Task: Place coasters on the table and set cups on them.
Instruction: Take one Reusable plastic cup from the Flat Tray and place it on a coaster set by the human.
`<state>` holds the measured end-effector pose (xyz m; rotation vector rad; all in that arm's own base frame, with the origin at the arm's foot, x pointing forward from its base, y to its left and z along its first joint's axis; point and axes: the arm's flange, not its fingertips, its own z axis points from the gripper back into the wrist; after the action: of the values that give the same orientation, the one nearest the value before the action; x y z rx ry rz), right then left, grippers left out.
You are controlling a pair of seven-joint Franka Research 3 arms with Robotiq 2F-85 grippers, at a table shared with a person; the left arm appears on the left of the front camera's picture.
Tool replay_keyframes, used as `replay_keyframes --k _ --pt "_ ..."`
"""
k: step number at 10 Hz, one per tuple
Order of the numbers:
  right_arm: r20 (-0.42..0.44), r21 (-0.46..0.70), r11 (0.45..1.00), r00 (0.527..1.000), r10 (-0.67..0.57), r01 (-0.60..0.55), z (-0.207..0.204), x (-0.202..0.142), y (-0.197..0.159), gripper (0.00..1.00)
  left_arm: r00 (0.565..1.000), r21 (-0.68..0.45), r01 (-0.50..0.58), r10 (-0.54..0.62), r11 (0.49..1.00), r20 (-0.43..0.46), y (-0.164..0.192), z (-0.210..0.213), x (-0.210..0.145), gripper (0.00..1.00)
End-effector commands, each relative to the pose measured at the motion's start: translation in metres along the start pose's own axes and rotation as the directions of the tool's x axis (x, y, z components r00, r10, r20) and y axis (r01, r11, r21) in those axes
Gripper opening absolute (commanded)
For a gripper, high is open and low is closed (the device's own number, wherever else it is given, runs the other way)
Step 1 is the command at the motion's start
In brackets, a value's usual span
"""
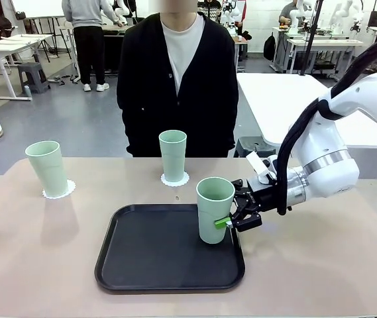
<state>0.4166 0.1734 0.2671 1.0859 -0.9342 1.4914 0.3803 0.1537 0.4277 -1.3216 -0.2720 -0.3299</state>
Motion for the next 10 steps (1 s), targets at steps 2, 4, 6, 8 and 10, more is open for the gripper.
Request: replay_keyframes --k 2,4,6,8,10 --pt "0.075 -0.045 0.998 0.997 -0.030 0.034 0.004 0.005 -0.002 0.00 1.000 0.001 -0.002 0.002 1.000 0.017 -0.002 0.000 0.001 1.00" --pt "0.041 -0.080 0.984 0.987 -0.157 0.160 0.022 0.042 0.006 0.00 1.000 0.001 -0.002 0.002 1.000 0.017 -0.002 0.000 0.001 1.00" --pt "-0.041 -0.082 0.968 0.970 -0.239 0.235 0.044 0.089 0.014 0.00 1.000 0.001 -0.002 0.002 1.000 0.017 -0.002 0.000 0.001 1.00" --pt "-0.091 -0.125 0.970 0.972 -0.219 0.207 0.064 0.137 0.026 0.00 1.000 0.001 -0.002 0.002 1.000 0.017 -0.002 0.000 0.001 1.00" --pt "-0.061 -0.160 0.973 0.983 -0.176 0.164 0.083 0.167 0.035 0.00 1.000 0.001 -0.002 0.002 1.000 0.017 -0.002 0.000 0.001 1.00"
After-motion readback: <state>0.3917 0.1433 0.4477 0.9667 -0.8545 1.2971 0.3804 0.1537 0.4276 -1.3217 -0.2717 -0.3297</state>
